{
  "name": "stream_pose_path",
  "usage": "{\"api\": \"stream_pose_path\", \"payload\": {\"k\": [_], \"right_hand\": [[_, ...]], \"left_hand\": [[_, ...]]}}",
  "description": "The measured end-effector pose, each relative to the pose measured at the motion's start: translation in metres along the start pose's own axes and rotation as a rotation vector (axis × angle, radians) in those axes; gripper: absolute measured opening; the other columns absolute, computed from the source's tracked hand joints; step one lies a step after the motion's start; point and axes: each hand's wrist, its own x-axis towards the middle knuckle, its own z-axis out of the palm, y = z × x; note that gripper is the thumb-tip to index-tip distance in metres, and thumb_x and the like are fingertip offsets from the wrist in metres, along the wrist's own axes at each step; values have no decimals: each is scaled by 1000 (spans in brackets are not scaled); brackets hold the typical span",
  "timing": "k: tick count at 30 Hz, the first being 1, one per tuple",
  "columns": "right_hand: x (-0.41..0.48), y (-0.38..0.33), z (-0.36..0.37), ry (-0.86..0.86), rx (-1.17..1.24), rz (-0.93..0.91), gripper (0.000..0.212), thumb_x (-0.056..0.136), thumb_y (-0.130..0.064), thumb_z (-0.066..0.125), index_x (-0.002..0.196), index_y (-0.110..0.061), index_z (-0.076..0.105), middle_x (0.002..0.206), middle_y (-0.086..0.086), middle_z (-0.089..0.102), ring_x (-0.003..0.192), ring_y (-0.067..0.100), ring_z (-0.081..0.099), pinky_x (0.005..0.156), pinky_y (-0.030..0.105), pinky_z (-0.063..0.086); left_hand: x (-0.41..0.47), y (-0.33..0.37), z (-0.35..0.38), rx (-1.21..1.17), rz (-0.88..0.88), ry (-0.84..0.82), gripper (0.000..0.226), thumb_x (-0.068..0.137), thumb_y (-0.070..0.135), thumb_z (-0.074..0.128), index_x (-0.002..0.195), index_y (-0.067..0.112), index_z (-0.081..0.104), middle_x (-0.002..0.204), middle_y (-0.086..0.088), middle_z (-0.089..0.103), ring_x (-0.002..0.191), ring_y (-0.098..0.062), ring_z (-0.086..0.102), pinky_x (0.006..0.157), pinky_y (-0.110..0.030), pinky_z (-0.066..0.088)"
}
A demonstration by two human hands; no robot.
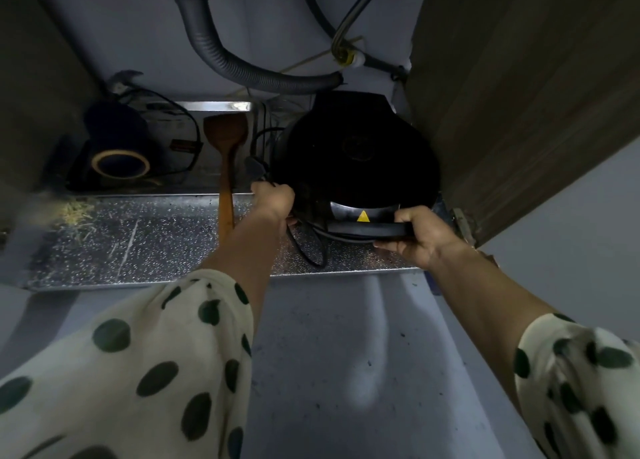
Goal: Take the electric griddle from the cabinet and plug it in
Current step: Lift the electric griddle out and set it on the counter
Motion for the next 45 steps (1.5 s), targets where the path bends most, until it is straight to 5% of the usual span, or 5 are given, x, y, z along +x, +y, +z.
{"api": "stream_pose_path", "payload": {"k": [18, 22, 26, 34, 45], "right_hand": [[-194, -51, 3, 44, -85, 172, 20, 90, 1, 39, 89, -11, 55, 88, 9, 61, 122, 37, 54, 104, 56, 41], [-258, -64, 7, 55, -67, 226, 18, 90, 0, 40, 88, -12, 54, 92, 9, 60, 122, 37, 53, 103, 55, 42], [-321, -76, 11, 85, -41, 238, 23, 88, 1, 41, 106, -7, 54, 105, 13, 60, 116, 35, 56, 101, 55, 44], [-430, -89, 15, 80, 30, 219, 33, 85, 7, 40, 114, -4, 53, 104, 14, 61, 109, 38, 58, 96, 57, 47], [-584, -87, -15, 56, 32, 179, 17, 86, 6, 38, 84, -3, 52, 92, 13, 55, 100, 34, 55, 99, 56, 45]], "left_hand": [[-171, 69, -61, -16, -157, 57, 47, 87, -10, 41, 131, 5, 46, 117, -17, 62, 93, -29, 62, 35, -23, 52], [-222, 98, -87, 0, -219, 14, 46, 86, -8, 45, 129, 8, 49, 124, -18, 63, 107, -35, 65, 49, -35, 59], [-274, 126, -111, 47, -205, 0, 50, 84, -10, 42, 131, 7, 46, 128, -20, 59, 118, -37, 59, 91, -56, 53], [-366, 172, -147, 102, -235, -7, 47, 88, -11, 39, 132, 4, 40, 129, -20, 57, 115, -38, 57, 83, -45, 55], [-516, 184, -186, 56, -202, 1, 47, 89, -7, 41, 132, 8, 33, 125, -18, 55, 111, -38, 58, 71, -43, 56]]}}
